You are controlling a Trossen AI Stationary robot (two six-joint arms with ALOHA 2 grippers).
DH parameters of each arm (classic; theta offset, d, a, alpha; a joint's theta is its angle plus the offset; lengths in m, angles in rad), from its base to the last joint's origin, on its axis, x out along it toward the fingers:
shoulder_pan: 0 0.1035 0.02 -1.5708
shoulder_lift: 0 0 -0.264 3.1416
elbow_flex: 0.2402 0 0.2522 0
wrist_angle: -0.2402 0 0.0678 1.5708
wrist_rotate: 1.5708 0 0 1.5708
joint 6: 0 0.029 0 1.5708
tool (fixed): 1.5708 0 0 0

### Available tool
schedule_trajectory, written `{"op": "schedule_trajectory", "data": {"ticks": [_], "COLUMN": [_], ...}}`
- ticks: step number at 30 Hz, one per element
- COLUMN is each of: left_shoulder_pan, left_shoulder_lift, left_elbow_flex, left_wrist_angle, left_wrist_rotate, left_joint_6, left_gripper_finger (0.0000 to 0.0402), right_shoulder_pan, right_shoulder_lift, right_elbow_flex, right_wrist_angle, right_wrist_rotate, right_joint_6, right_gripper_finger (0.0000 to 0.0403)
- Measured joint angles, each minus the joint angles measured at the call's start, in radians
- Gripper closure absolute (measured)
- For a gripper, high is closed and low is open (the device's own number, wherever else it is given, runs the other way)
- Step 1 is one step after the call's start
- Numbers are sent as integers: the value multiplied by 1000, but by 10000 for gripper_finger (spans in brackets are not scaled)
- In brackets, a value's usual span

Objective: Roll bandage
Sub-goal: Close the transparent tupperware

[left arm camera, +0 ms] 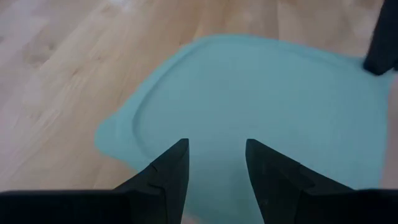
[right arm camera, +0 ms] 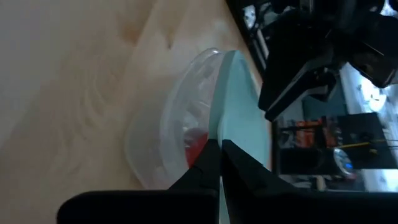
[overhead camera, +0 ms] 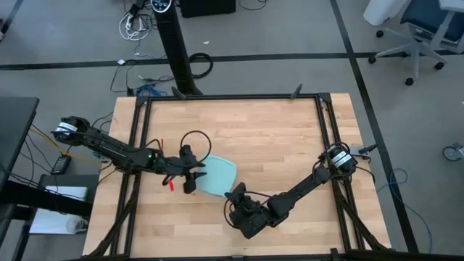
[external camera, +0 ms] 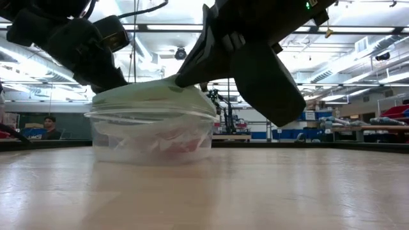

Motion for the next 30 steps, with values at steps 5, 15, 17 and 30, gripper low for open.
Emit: {"op": "schedule_trajectory", "data": {"ticks": [5, 15, 17, 30], "left_shoulder_pan": [0, 0, 0, 0], "left_shoulder_lift": [0, -1, -1, -1], "left_elbow_flex": [0, 0, 0, 0], "left_wrist_angle": [-57, -79, -80, -81], "left_wrist_rotate": [9, 16, 16, 18], "left_joint_6": [-23, -24, -24, -25], "left_gripper_finger": [239, 239, 239, 239], "right_shoulder_pan": [-6, -28, -33, -38], "right_shoulder_lift": [0, 0, -1, 0], "right_elbow_flex": [0, 2, 4, 2], "right_wrist_angle": [-4, -12, -18, 2], "right_wrist_rotate": [-46, -182, -211, -290], "right_joint_6": [13, 83, 114, 148], "right_gripper_finger": [401, 376, 362, 278]}}
